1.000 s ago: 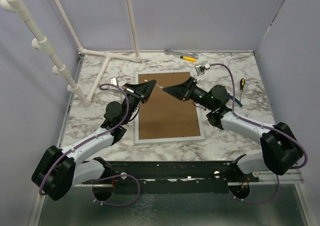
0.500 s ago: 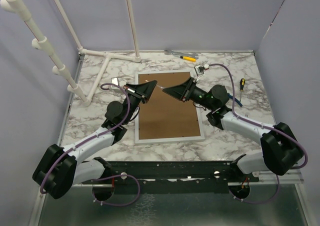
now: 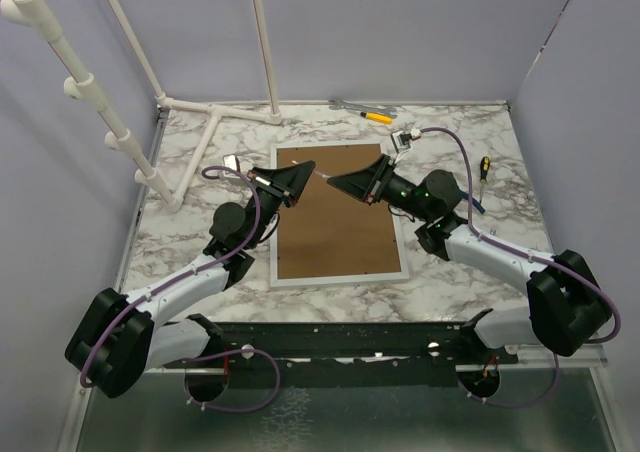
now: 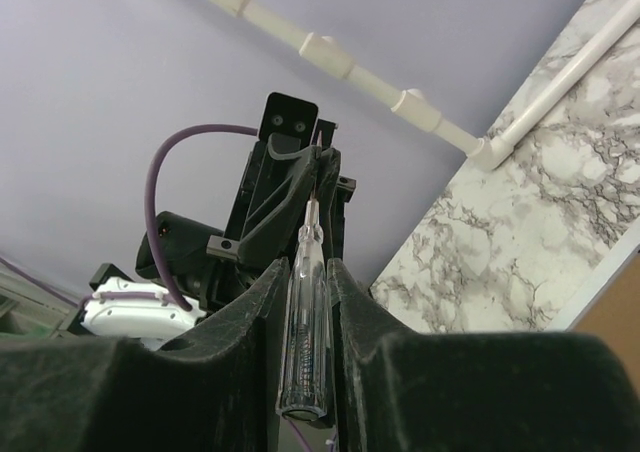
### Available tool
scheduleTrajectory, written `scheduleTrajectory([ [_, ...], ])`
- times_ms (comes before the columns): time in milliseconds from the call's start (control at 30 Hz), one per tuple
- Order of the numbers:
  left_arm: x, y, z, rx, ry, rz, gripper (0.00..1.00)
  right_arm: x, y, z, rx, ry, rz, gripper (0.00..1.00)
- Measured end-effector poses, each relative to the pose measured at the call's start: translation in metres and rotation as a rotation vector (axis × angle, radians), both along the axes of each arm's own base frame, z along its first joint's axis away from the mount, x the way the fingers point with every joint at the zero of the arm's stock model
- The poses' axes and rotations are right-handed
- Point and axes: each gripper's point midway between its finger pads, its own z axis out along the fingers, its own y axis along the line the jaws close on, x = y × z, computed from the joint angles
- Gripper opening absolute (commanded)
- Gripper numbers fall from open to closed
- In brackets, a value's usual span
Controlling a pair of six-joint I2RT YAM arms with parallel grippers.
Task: Take the photo out of the frame
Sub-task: Pick up the screwdriver from the center of the board.
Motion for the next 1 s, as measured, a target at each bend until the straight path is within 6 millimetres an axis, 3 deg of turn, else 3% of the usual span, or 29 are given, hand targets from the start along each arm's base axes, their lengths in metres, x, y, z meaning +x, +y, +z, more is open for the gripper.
scheduleTrajectory([
  [100,0.0,0.0,0.0,0.001,-0.001,-0.004,0.0,0.0,0.0,-0.002,-0.004,0.006,0.0,0.05],
  [167,-0.001,-0.001,0.001,0.001,-0.004,-0.005,0.0,0.0,0.0,-0.004,-0.009,0.012,0.0,0.01],
  [200,-0.001,-0.001,0.001,0.001,-0.005,-0.005,0.09,0.0,0.0,-0.005,-0.01,0.015,0.0,0.01],
  [300,-0.001,-0.001,0.0,0.01,-0.01,-0.002,0.55,0.0,0.0,-0.005,-0.015,0.017,-0.003,0.01],
  [333,-0.001,-0.001,0.0,0.012,-0.011,-0.001,0.63,0.0,-0.001,-0.006,-0.02,0.019,-0.005,0.01],
  [400,0.0,-0.001,-0.001,0.028,-0.016,0.003,0.71,-0.002,-0.003,-0.007,-0.03,0.019,-0.01,0.01],
  [533,0.004,0.009,-0.008,0.081,0.0,0.026,0.76,-0.006,-0.007,-0.01,-0.062,0.012,-0.022,0.01],
  [633,0.014,0.031,-0.018,0.156,0.02,0.074,0.78,-0.01,-0.012,-0.015,-0.103,0.001,-0.034,0.01],
  [800,0.028,0.053,-0.055,0.398,0.128,0.133,0.79,-0.012,-0.016,-0.035,-0.202,0.001,-0.044,0.01],
  [1000,0.021,0.063,-0.092,0.645,0.202,0.12,0.79,-0.014,-0.021,-0.069,-0.351,-0.007,-0.032,0.01],
])
